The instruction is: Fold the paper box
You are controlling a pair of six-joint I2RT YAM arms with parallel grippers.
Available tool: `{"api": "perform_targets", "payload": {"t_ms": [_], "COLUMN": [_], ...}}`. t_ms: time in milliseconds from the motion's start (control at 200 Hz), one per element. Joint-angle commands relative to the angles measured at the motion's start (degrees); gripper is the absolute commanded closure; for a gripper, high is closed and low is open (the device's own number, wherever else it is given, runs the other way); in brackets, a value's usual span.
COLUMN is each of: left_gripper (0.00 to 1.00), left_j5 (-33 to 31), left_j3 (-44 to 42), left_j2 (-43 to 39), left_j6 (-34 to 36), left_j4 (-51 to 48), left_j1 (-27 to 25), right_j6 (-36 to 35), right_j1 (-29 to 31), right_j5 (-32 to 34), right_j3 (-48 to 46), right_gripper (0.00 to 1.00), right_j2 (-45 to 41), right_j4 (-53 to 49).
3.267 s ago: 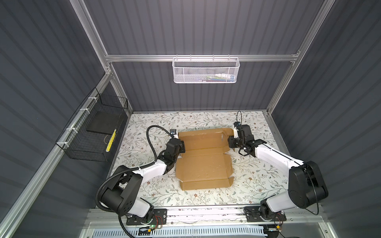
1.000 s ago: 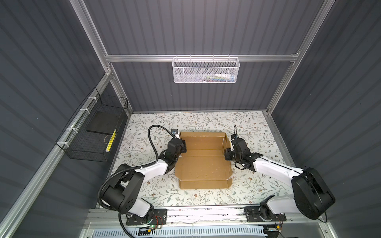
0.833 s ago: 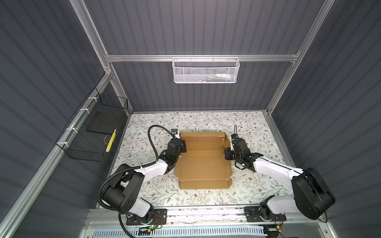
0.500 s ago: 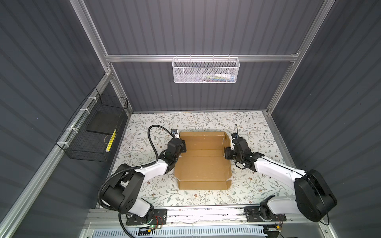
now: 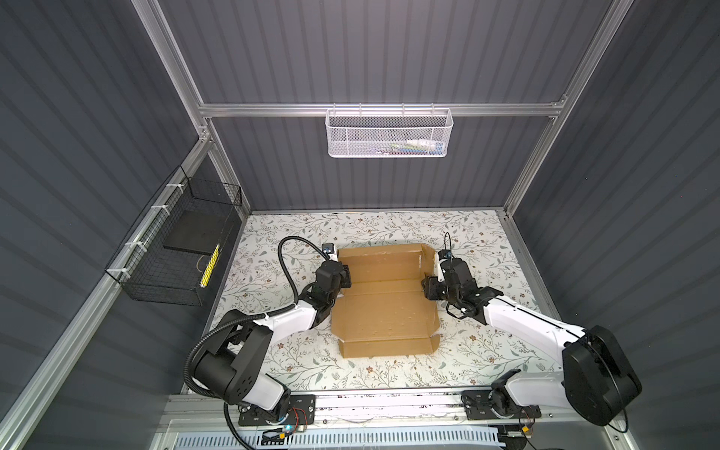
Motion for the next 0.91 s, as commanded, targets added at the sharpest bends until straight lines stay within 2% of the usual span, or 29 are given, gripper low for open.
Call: {"api": "perform_targets", "payload": {"t_ms": [0, 275, 645, 791, 901], "left_gripper": [1.0, 1.0, 1.0, 1.0, 1.0], "left_j5": [0.51, 0.51, 0.47, 0.51, 0.49], "left_j3": [-1.25, -1.21, -1.21, -1.21, -1.21], "left_j2": [1.61, 1.7, 1.78, 1.74, 1.78], "left_j6": [-0.13, -0.03, -0.03, -0.03, -0.02], "left_j4": [-5.39, -5.32, -5.37, -5.34, -5.32], "left_j1": [0.22, 0.22, 0.21, 0.22, 0.22], "right_j6": [-0.69, -1.18, -3.61, -5.27, -7.45], "right_j1": [0.26, 0.23, -1.27, -5.0, -8.78], "right_j5": [1.35, 1.86, 4.32, 4.13, 1.26], "right_j3": [1.28, 1.38, -0.27, -1.06, -1.69], "right_gripper": [0.43, 0.36, 0.34, 0.33, 0.34], "right_j2": [-1.35, -5.33, -18.24, -19.74, -18.46], "right_j4": [-1.48, -3.91, -10.55, -11.03, -8.51]}}
